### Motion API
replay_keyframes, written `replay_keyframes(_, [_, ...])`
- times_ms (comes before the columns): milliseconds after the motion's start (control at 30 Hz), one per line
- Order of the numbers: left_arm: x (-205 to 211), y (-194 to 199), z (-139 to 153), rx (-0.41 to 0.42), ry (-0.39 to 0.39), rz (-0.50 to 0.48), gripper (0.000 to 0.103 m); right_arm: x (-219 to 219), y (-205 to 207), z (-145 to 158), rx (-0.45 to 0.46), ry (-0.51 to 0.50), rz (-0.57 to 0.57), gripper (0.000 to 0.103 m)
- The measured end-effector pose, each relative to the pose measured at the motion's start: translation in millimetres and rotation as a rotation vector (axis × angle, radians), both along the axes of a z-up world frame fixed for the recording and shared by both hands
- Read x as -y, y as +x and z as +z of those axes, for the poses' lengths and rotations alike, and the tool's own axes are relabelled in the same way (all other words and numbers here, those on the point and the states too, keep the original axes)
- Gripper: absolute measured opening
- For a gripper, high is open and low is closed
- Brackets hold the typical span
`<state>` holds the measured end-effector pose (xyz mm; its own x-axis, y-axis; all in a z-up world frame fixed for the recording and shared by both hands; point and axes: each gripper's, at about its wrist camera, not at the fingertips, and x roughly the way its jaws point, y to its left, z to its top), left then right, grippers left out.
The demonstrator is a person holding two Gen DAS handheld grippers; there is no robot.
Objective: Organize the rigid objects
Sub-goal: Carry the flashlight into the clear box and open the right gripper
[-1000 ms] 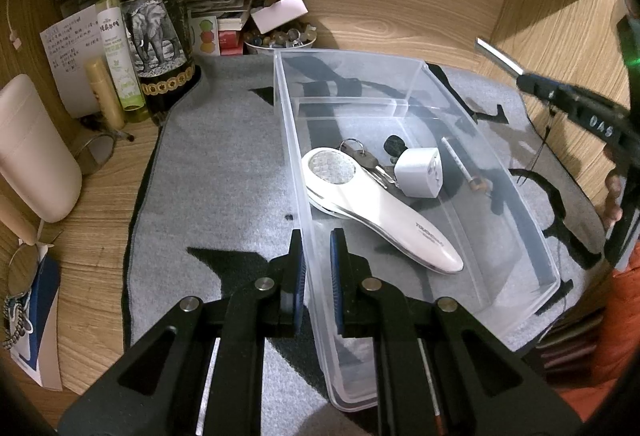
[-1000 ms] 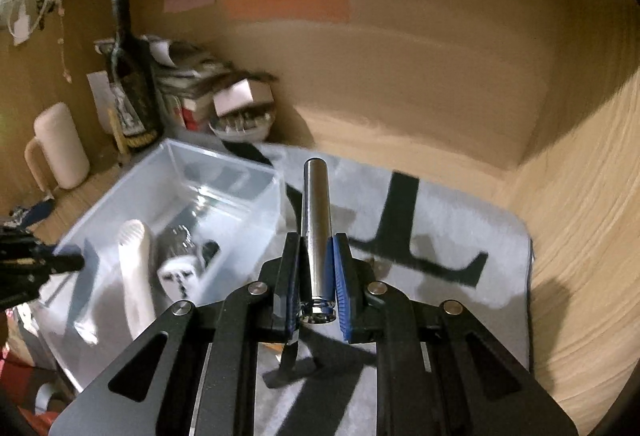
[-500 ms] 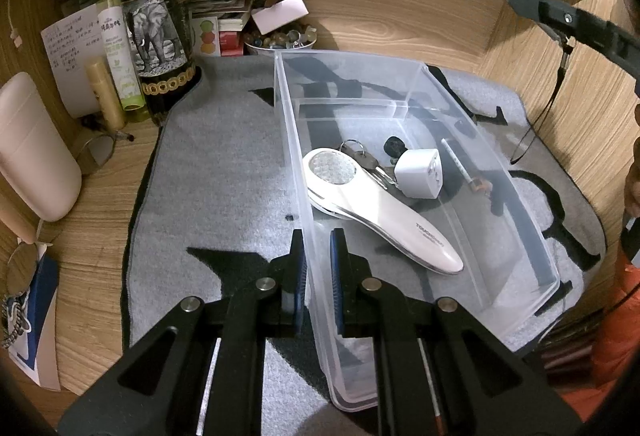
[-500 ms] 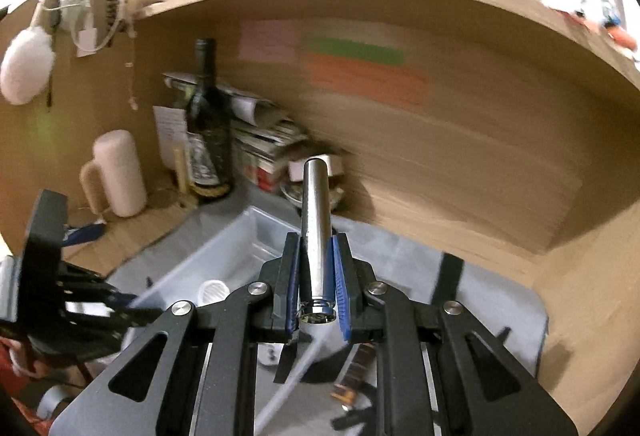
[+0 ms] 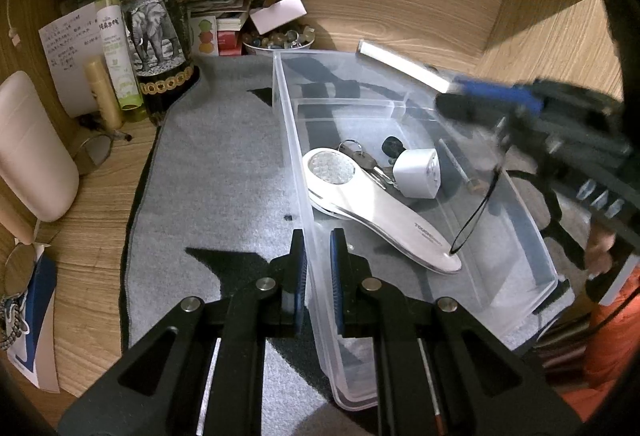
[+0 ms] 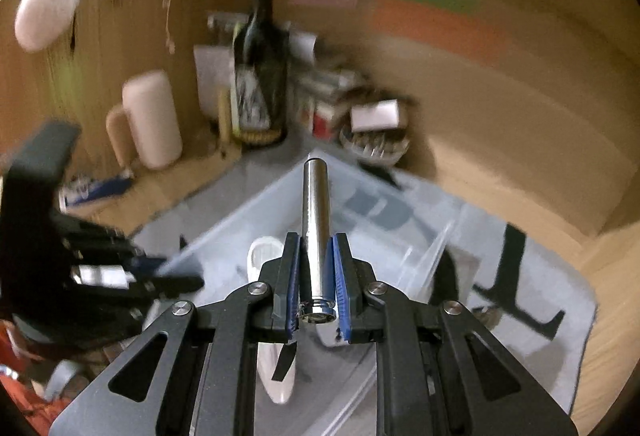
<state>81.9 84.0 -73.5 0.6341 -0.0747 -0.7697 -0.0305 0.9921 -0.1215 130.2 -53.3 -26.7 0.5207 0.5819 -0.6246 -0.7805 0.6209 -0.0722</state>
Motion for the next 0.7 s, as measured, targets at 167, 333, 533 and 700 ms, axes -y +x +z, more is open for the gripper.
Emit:
replay_keyframes(167, [0, 0, 0, 0.001, -0.001, 0.000, 0.010, -6, 4, -23, -0.047, -0.090, 0.019, 0.014])
replay_keyframes(333, [0, 0, -1, 0.003, 0.000, 0.000, 0.010, -9, 9, -41, -0.077, -0.171, 0.025, 0.014])
replay_keyframes(533, [0, 0, -1, 0.003, 0.001, 0.000, 0.010, -8, 9, -45, -0.091, -0.192, 0.038, 0.015])
replay_keyframes(700, [0, 0, -1, 0.003, 0.002, 0.000, 0.010, -8, 6, -46, -0.078, -0.209, 0.046, 0.015])
